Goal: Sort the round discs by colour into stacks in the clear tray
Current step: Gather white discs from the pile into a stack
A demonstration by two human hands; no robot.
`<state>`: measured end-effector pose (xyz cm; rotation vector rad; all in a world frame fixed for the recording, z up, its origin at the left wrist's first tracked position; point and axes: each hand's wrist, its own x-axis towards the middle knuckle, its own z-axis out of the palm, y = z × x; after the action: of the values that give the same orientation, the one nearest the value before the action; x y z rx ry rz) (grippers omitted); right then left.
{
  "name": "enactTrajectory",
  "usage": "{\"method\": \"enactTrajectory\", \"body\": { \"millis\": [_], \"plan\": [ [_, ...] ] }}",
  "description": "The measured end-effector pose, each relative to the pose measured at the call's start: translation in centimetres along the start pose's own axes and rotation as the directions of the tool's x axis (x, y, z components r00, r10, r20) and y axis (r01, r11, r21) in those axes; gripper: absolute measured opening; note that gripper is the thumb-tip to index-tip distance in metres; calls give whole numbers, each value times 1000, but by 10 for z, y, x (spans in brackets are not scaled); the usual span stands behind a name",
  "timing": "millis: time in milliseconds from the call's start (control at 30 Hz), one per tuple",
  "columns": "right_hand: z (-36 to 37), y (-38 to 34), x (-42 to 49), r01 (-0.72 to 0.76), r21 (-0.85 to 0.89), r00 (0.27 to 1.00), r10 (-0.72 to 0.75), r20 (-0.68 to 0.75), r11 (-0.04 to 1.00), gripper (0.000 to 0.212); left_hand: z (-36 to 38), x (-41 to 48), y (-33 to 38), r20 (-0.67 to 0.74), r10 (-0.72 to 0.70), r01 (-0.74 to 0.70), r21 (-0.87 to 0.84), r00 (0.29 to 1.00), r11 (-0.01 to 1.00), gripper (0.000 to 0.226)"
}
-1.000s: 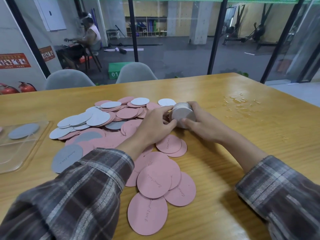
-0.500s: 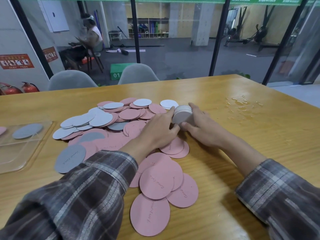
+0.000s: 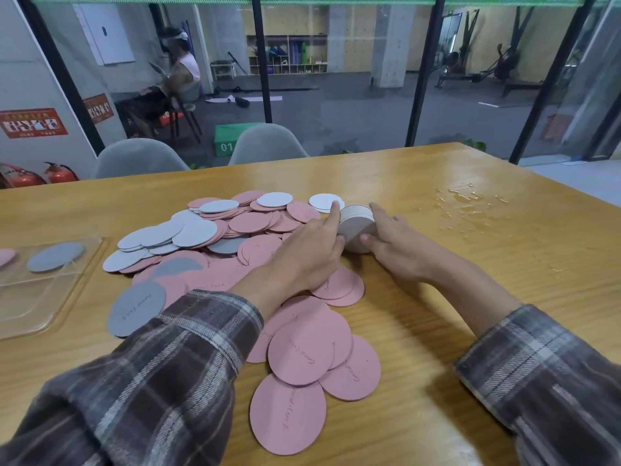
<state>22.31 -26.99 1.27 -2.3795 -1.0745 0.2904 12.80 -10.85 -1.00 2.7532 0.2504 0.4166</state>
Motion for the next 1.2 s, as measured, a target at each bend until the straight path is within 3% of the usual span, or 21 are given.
{"method": "enactTrajectory", "body": {
  "millis": [167,433,700,933,1200],
  "plan": [
    [3,3,1,69,109,996,-62,-61,992,47,-11,-7,-2,-63,4,-18,-219,998,976,25],
    [14,-21,-14,255,221,963,-226,-147,941,34,-37,-55,-20,-197,-69,-3,-345,978,939,34],
    [33,-82,-29,424,234,904,-395,-162,875,25,-81,-123,-42,-314,-98,-12,-331,944,944,41],
    [60,-155,-22,534,230,846,-513,-148,814,35,-119,-181,-86,-449,-187,21,-350,874,936,34],
    [105,-237,9,507,215,858,-512,-39,834,37,-161,-229,-150,-460,-313,108,-419,831,901,28]
  ]
}}
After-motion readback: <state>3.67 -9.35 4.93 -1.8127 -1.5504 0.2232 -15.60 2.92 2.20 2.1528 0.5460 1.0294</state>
